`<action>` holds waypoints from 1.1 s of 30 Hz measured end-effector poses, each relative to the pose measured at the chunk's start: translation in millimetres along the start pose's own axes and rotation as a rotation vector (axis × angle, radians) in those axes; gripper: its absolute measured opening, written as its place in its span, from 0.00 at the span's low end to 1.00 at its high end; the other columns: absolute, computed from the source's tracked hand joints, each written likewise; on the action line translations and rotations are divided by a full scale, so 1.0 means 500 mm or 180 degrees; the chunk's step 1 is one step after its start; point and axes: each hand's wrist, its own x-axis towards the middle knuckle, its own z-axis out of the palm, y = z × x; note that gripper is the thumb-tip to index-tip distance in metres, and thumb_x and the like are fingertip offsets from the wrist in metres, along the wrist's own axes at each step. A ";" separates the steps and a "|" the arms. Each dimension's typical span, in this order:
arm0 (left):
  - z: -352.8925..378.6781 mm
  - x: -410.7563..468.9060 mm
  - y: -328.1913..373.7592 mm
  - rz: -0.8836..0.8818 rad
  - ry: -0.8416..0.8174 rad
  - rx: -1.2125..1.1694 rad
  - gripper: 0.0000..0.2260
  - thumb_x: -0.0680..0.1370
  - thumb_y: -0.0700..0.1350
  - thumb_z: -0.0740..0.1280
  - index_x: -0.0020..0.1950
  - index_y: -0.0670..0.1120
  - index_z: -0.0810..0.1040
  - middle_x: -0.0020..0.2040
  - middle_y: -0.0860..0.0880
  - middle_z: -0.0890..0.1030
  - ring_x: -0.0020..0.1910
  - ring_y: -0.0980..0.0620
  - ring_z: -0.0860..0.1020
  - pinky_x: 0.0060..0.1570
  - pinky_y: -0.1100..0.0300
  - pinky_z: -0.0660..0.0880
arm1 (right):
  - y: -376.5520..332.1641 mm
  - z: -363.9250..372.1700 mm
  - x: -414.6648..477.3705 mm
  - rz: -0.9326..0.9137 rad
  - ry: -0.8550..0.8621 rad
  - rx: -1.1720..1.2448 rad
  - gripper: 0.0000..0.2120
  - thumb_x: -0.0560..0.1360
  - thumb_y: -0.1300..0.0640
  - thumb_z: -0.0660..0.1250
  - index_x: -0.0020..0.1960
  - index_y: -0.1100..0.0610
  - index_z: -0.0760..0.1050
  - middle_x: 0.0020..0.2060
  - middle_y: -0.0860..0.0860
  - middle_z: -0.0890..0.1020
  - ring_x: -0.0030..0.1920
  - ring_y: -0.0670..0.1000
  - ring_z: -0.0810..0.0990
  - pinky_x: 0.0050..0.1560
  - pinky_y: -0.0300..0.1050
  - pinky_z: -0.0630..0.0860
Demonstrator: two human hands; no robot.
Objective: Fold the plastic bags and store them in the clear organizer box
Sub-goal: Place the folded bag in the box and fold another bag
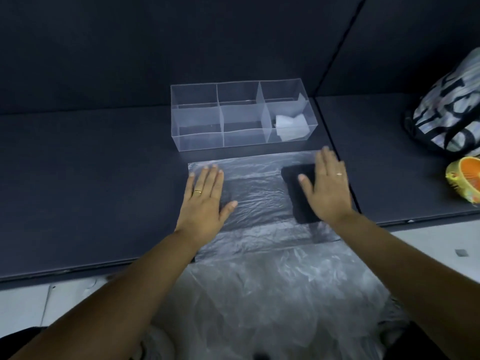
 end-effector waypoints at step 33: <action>-0.128 0.046 -0.146 -0.1905 -0.0489 -0.3303 0.11 0.75 0.46 0.72 0.55 0.44 0.82 0.52 0.53 0.80 0.49 0.60 0.76 0.52 0.68 0.67 | 0.044 -0.094 0.045 0.1146 -0.0746 0.2697 0.08 0.76 0.59 0.69 0.46 0.64 0.80 0.36 0.51 0.80 0.37 0.46 0.76 0.43 0.37 0.71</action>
